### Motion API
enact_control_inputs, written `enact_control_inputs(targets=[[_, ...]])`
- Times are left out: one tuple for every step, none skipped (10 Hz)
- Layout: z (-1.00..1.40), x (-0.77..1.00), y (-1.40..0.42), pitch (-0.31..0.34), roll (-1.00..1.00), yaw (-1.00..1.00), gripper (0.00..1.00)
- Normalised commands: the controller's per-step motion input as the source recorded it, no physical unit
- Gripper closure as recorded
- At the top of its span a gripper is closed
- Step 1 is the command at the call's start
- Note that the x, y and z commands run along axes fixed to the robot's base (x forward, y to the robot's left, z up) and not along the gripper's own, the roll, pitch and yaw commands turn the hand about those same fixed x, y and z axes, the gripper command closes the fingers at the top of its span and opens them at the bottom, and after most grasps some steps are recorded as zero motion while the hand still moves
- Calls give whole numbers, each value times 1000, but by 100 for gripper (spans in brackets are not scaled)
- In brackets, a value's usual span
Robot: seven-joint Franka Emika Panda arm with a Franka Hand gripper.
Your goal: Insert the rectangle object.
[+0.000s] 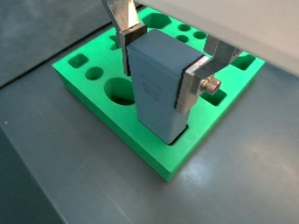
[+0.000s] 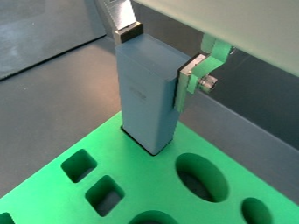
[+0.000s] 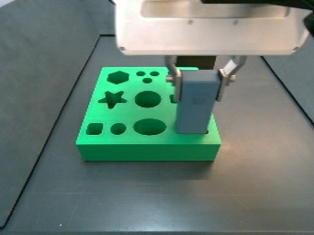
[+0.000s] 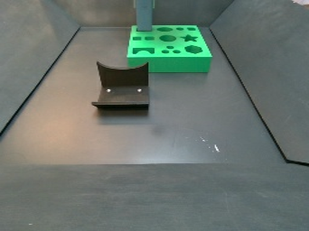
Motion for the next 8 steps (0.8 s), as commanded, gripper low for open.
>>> enact_control_inputs(targets=[[-409, 226, 0, 0, 7, 0, 100], [-363, 17, 0, 0, 49, 34, 100], [-351, 0, 0, 0, 19, 0, 100], [-331, -31, 0, -1, 36, 0, 100], [-231, 0, -6, 0, 54, 0, 100], [-280, 0, -3, -124, 0, 0, 100], [-63, 0, 57, -39, -77, 0, 100], [0, 0, 0, 0, 0, 0, 100]])
